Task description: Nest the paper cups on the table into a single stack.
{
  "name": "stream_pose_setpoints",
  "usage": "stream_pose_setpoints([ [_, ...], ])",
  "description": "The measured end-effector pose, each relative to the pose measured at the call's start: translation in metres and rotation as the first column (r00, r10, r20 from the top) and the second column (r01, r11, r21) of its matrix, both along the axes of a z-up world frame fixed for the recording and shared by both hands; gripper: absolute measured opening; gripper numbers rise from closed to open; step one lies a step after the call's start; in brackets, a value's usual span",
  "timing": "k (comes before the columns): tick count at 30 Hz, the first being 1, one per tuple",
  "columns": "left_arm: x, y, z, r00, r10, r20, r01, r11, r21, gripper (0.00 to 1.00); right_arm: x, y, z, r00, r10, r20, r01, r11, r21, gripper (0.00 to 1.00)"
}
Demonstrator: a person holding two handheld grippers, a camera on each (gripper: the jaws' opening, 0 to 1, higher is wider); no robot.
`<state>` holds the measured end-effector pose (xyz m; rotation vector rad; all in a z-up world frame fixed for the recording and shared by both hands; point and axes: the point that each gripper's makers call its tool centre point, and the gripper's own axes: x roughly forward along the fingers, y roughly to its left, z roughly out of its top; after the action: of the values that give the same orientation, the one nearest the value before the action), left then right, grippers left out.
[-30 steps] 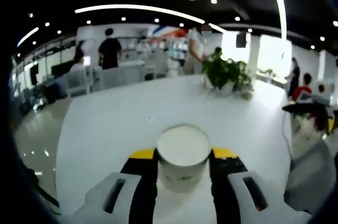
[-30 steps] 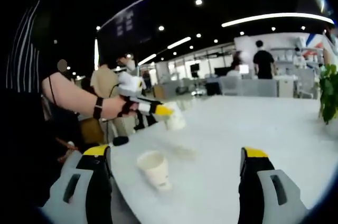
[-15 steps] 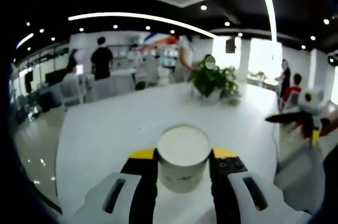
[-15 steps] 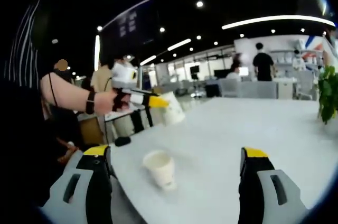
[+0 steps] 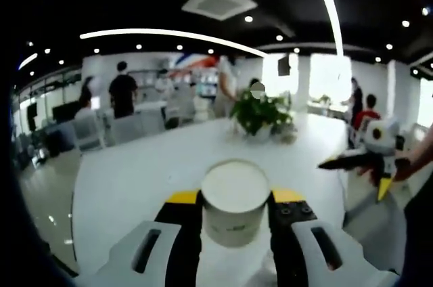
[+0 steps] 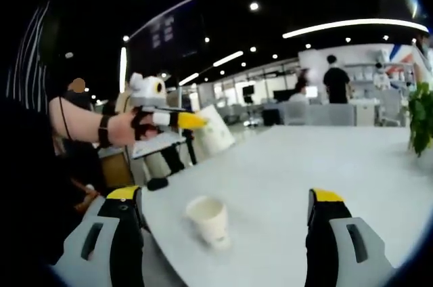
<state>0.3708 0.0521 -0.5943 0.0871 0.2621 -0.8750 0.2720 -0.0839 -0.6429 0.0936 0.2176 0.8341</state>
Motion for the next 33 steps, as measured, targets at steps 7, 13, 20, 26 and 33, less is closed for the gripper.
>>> stream_pose_setpoints([
  [7,-0.016,-0.010,-0.002,0.999,-0.034,-0.016,0.034,0.999,-0.016,0.36,-0.002,0.001,-0.005,1.000,-0.004,-0.012,0.004,1.000,0.006,1.00],
  [13,-0.028,-0.016,-0.004,0.997,-0.075,-0.009,0.075,0.997,-0.010,0.36,-0.005,0.003,-0.010,1.000,-0.006,-0.029,0.007,1.000,0.010,1.00],
  [20,-0.035,-0.019,-0.002,0.994,-0.106,-0.011,0.106,0.994,-0.019,0.36,-0.006,0.008,-0.012,0.999,-0.007,-0.032,0.008,1.000,0.019,1.00],
  [26,-0.041,-0.025,-0.001,0.988,-0.154,-0.011,0.153,0.988,-0.033,0.36,-0.006,0.012,-0.009,1.000,-0.002,-0.031,0.003,0.999,0.040,1.00],
  [33,-0.049,-0.033,0.007,0.980,-0.201,0.001,0.201,0.978,-0.057,0.36,-0.006,0.016,-0.007,1.000,0.001,-0.030,0.001,0.998,0.064,1.00],
])
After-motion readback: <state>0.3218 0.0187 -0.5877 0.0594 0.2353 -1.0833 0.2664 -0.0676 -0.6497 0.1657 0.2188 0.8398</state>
